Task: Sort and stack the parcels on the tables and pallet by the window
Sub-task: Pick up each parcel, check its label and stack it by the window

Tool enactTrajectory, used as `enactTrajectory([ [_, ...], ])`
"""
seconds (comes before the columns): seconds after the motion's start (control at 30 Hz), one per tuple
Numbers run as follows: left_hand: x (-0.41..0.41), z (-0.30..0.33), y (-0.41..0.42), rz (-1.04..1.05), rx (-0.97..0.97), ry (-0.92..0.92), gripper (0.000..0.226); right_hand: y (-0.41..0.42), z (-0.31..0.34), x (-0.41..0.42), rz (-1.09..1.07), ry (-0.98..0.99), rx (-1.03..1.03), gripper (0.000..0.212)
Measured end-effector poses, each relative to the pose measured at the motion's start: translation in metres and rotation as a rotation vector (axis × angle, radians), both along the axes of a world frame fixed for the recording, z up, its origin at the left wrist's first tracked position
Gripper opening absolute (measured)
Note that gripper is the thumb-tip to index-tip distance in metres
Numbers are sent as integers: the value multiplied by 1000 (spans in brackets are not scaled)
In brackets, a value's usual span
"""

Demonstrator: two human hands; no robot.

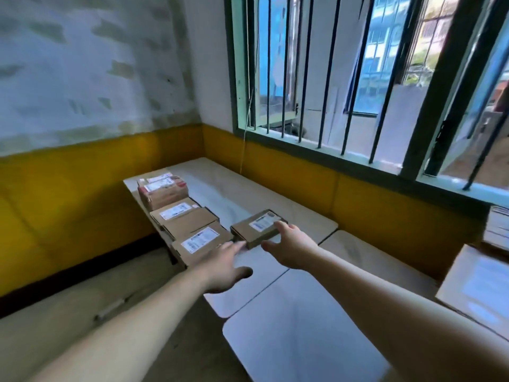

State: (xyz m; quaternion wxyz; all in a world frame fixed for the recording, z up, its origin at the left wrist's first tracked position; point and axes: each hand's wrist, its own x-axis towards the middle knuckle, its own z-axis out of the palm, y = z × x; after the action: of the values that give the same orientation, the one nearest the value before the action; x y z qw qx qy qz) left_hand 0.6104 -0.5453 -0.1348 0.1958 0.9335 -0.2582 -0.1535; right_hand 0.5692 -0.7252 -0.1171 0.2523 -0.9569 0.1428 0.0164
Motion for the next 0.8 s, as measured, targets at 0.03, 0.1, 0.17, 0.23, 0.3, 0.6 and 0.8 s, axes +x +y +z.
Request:
enactTrajectory([
  [0.03, 9, -1, -1, 7, 1, 9, 76, -2, -2, 9, 2, 13, 9, 72],
  [0.1, 27, -4, -4, 15, -3, 23, 76, -5, -7, 26, 12, 32, 16, 73],
  [0.17, 47, -8, -5, 17, -7, 36, 77, -9, -12, 44, 16, 44, 12, 74],
  [0.23, 69, -12, -6, 16, -15, 62, 78, -12, -16, 63, 4, 56, 16, 75],
  [0.3, 91, -18, -7, 0, -5, 76, 78, -13, -21, 81, -19, 62, 28, 74],
  [0.6, 201, -39, 1, -161, 14, 120, 76, 3, -44, 160, -217, 83, 76, 71],
  [0.8, 266, -42, 7, -281, 52, 120, 74, 21, -59, 189, -380, 95, 147, 72],
])
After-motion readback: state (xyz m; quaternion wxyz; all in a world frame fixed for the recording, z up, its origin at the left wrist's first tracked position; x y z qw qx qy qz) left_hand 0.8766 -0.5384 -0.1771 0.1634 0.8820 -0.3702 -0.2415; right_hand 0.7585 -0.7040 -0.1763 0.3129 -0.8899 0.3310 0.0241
